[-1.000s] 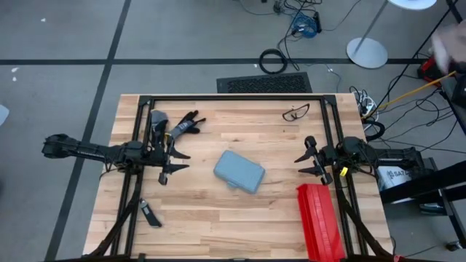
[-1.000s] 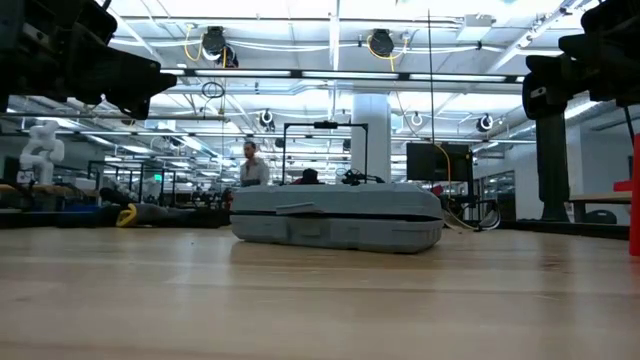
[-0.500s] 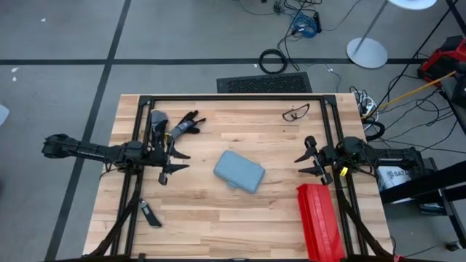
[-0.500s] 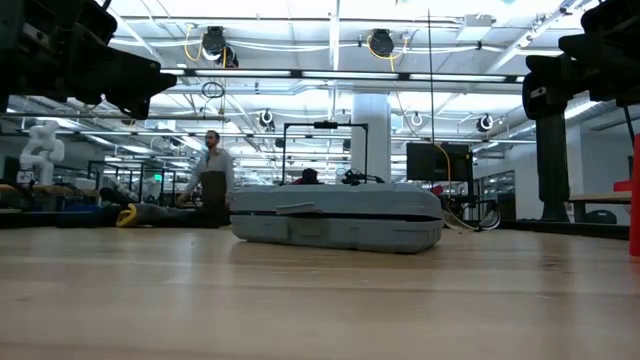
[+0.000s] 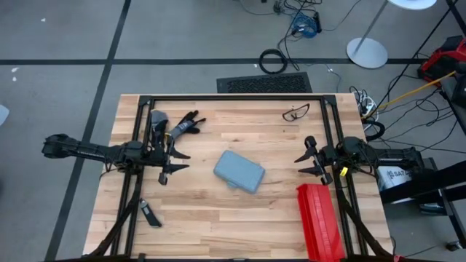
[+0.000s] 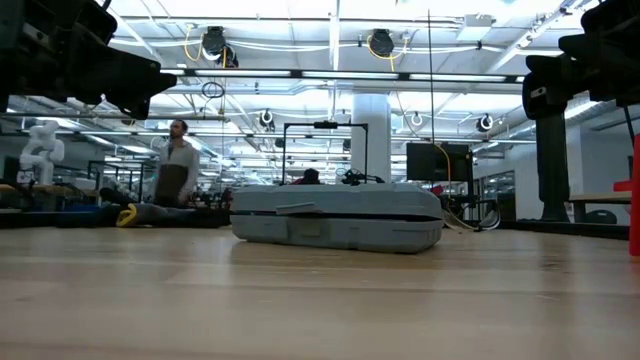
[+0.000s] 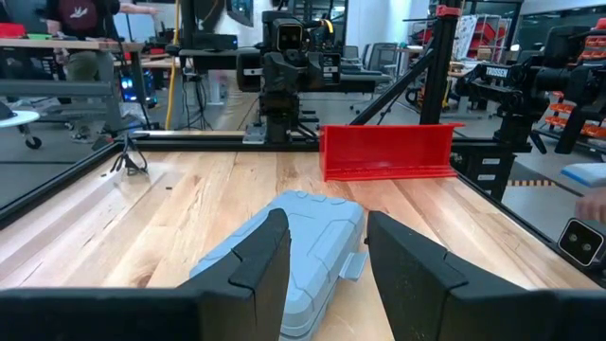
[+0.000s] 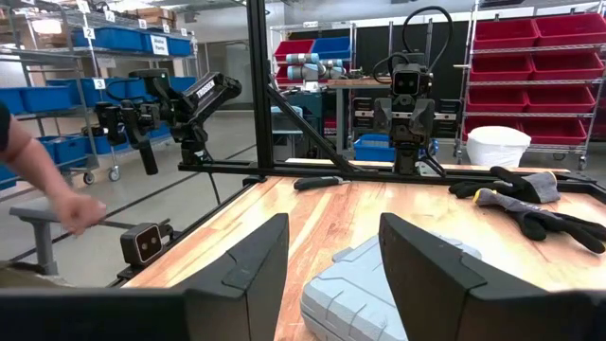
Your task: Prefit tool cases
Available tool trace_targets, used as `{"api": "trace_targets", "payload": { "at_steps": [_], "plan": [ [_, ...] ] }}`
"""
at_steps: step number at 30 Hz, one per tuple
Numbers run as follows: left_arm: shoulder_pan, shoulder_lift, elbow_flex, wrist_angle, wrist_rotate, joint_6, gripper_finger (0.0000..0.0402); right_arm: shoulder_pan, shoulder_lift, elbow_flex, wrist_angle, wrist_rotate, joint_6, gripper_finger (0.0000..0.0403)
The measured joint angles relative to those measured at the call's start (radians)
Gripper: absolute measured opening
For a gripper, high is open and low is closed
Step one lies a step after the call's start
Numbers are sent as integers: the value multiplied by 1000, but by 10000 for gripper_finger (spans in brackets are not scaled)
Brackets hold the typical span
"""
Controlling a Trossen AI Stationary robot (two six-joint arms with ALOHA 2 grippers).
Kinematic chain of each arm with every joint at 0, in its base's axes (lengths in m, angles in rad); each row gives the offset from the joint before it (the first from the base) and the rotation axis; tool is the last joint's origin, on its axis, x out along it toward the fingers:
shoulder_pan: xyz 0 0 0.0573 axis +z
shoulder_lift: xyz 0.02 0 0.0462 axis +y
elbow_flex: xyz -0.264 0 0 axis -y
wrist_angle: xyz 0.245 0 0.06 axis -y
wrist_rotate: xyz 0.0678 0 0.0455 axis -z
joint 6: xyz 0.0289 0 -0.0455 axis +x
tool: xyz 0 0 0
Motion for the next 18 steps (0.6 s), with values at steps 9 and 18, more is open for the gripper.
{"api": "trace_targets", "payload": {
  "at_steps": [9, 18],
  "plan": [
    [0, 0, 0, 0, 0, 0, 146, 0, 0, 0, 0, 0, 0, 162],
    [0, 0, 0, 80, 0, 81, 146, 0, 0, 0, 0, 0, 0, 162]
  ]
}}
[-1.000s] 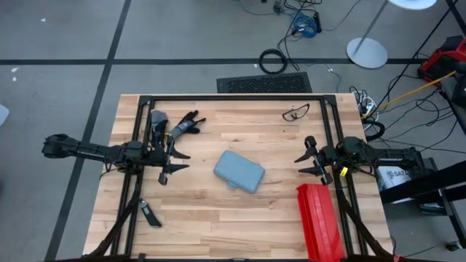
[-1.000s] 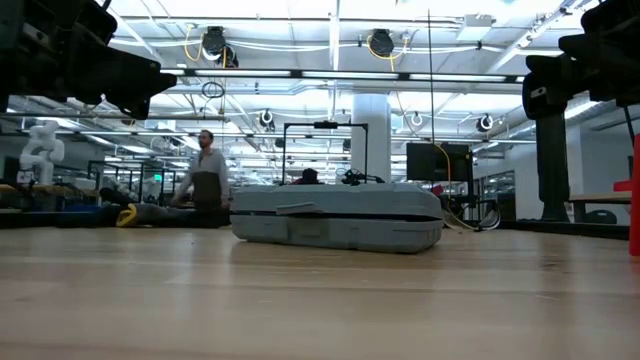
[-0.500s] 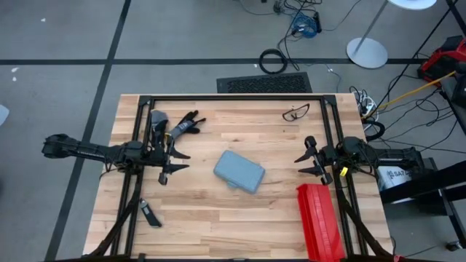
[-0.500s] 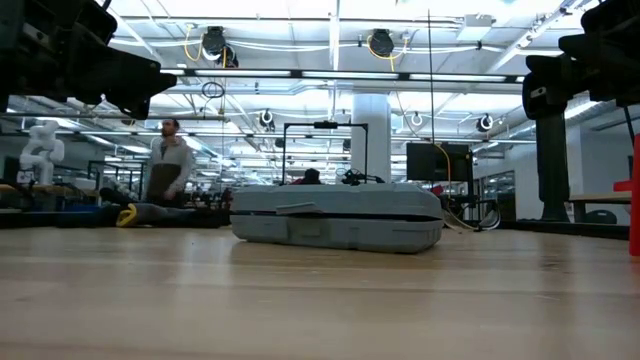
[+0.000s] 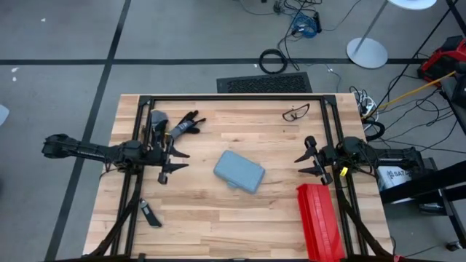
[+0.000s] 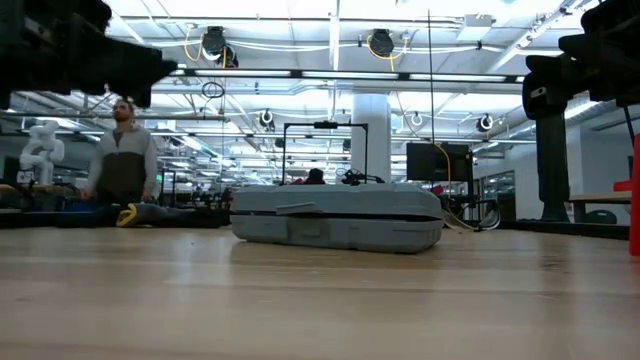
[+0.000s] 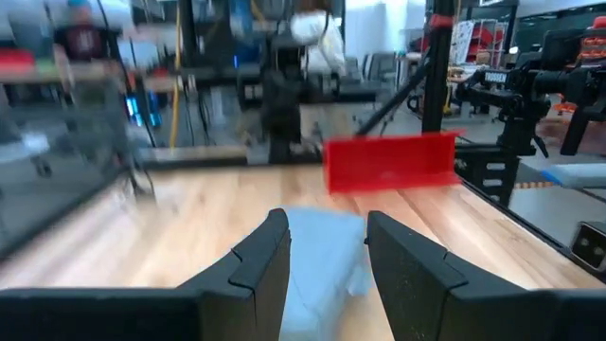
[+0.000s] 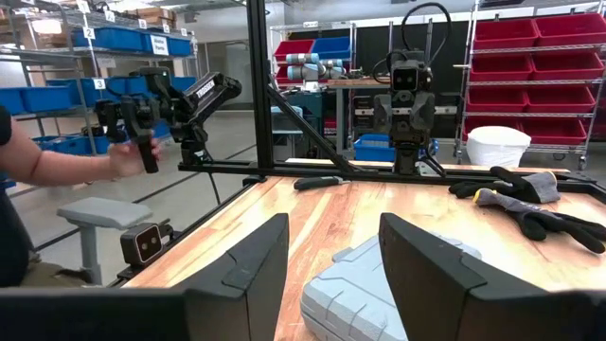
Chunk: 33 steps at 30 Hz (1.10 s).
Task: Prefit tool cases
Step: Open the gray prefit tools case
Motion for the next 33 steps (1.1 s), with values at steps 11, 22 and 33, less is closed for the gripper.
{"api": "trace_targets", "payload": {
  "at_steps": [11, 22, 33],
  "plan": [
    [0, 0, 0, 288, 1, -30, 146, -1, 0, 0, 11, 17, -12, 162],
    [0, 0, 0, 330, -3, -3, 146, -1, 0, 0, 85, 31, 131, 162],
    [-11, 32, 1, 361, -44, -128, 146, 1, 0, 0, 330, -181, 478, 162]
  ]
}}
